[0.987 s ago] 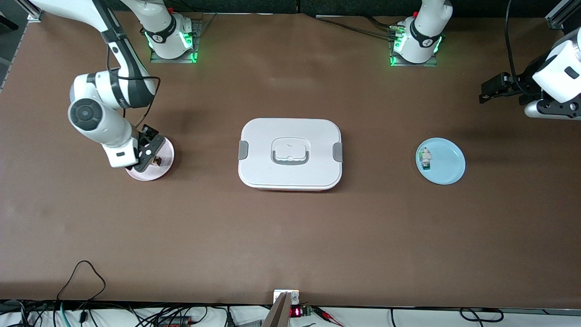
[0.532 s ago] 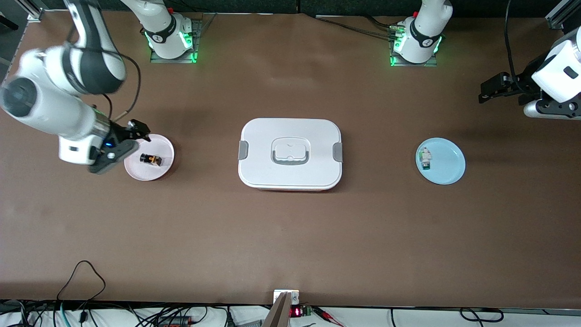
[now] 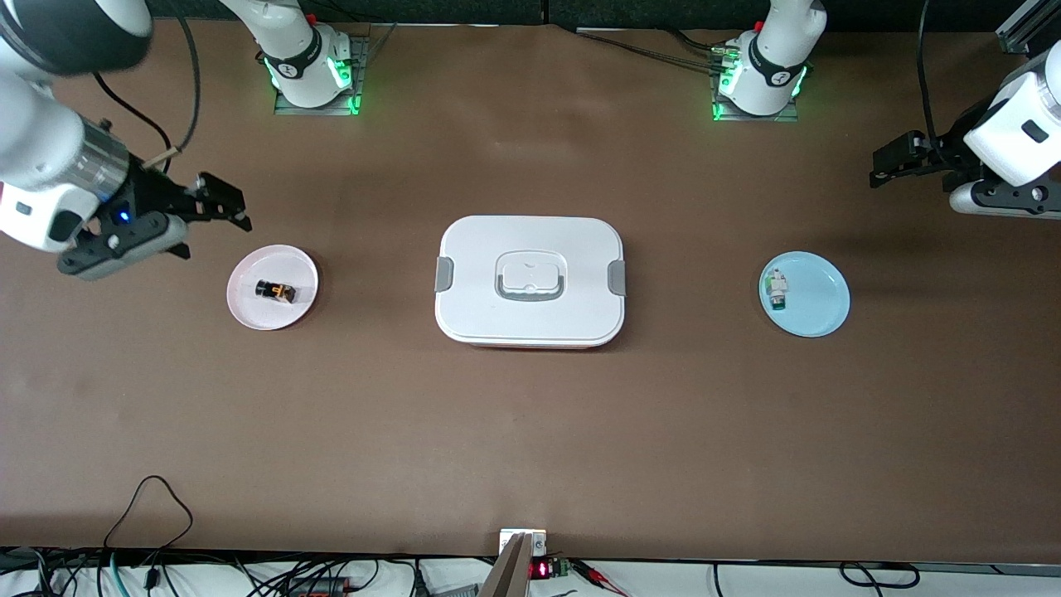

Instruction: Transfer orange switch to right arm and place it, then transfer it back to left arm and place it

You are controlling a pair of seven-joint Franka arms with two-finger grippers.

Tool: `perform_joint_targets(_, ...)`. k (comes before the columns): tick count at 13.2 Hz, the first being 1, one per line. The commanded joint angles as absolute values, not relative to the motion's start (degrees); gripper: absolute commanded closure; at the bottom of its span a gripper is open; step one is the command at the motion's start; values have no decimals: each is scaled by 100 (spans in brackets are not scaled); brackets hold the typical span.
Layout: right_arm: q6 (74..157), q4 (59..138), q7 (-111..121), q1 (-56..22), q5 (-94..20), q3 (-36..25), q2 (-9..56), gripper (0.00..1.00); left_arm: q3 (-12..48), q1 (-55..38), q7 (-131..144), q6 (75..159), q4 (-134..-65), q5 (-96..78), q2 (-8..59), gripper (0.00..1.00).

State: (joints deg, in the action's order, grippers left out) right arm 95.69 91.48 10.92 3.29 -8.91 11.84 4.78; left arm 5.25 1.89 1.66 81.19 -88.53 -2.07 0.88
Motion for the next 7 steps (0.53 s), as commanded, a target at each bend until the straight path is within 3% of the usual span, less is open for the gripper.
perform_joint_targets(1, 9081, 8974, 153, -104, -906, 941, 387, 0, 527, 176, 150, 8086, -8649, -202, 149, 0)
perform_joint_targets(4, 8982, 8974, 105, -290, 357, 503, 387, 0, 527, 167, 158, 8077, -8640, -211, 158, 0)
perform_joint_targets(7, 8904, 8947, 35, -255, 931, 132, 387, 0, 527, 167, 158, 8077, -8640, -220, 158, 0)
